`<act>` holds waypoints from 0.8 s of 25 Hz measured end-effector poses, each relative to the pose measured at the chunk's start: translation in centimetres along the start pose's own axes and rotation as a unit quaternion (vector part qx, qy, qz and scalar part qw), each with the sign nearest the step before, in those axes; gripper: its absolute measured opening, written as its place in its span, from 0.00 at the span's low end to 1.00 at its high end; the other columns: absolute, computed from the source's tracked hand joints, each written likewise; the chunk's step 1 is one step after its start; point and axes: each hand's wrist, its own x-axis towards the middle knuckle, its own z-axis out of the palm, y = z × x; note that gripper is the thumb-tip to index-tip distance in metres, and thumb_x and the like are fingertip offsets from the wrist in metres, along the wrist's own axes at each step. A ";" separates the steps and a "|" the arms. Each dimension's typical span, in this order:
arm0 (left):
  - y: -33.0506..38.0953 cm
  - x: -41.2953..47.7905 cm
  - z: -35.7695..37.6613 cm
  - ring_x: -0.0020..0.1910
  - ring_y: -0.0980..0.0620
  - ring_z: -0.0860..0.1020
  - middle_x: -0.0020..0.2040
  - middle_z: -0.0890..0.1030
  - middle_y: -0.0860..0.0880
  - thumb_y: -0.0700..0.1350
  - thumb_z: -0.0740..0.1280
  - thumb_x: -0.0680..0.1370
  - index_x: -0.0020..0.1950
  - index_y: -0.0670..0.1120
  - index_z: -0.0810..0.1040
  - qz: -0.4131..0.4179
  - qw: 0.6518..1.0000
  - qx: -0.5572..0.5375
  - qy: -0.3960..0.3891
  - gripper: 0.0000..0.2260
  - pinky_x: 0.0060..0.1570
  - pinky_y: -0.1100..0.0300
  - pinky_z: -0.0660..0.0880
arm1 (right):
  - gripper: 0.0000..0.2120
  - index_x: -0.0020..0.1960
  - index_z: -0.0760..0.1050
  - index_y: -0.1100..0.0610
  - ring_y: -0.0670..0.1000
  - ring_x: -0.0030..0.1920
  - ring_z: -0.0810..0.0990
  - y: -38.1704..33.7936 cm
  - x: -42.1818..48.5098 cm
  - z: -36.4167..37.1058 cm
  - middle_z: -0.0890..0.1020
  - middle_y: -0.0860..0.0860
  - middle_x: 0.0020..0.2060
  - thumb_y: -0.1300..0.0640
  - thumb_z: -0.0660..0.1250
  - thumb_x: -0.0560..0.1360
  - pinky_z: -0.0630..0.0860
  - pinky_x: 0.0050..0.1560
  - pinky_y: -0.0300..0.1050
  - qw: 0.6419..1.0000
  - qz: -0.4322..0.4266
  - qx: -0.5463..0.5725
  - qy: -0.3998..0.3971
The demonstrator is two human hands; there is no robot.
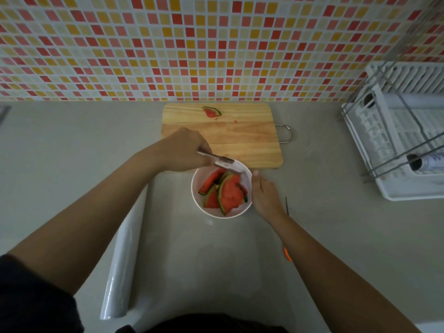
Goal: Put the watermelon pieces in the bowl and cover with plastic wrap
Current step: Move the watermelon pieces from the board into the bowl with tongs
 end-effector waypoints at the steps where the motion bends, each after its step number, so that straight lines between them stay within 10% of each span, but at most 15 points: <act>1: -1.0 0.3 -0.8 0.43 0.54 0.75 0.43 0.81 0.53 0.52 0.67 0.75 0.50 0.49 0.85 -0.022 0.999 -0.010 0.039 0.11 0.40 0.62 0.69 | 0.25 0.31 0.70 0.54 0.54 0.35 0.76 0.0 0.0 0.0 0.77 0.54 0.31 0.47 0.46 0.81 0.66 0.37 0.44 1.000 -0.003 -0.004 0.001; 10: -8.6 8.4 1.7 0.42 0.45 0.75 0.44 0.81 0.41 0.50 0.63 0.78 0.51 0.42 0.82 -0.217 0.947 -0.104 0.212 0.14 0.41 0.58 0.68 | 0.20 0.33 0.68 0.57 0.57 0.34 0.75 0.1 0.0 0.2 0.76 0.56 0.29 0.54 0.51 0.81 0.68 0.37 0.47 0.999 -0.030 -0.029 0.007; 20: -10.1 9.2 0.5 0.63 0.42 0.73 0.63 0.78 0.43 0.52 0.64 0.78 0.63 0.46 0.78 -0.136 0.985 -0.012 0.105 0.17 0.61 0.53 0.67 | 0.23 0.28 0.65 0.50 0.51 0.31 0.72 -0.2 0.0 0.1 0.71 0.46 0.25 0.51 0.51 0.81 0.66 0.37 0.44 1.000 0.001 -0.002 0.011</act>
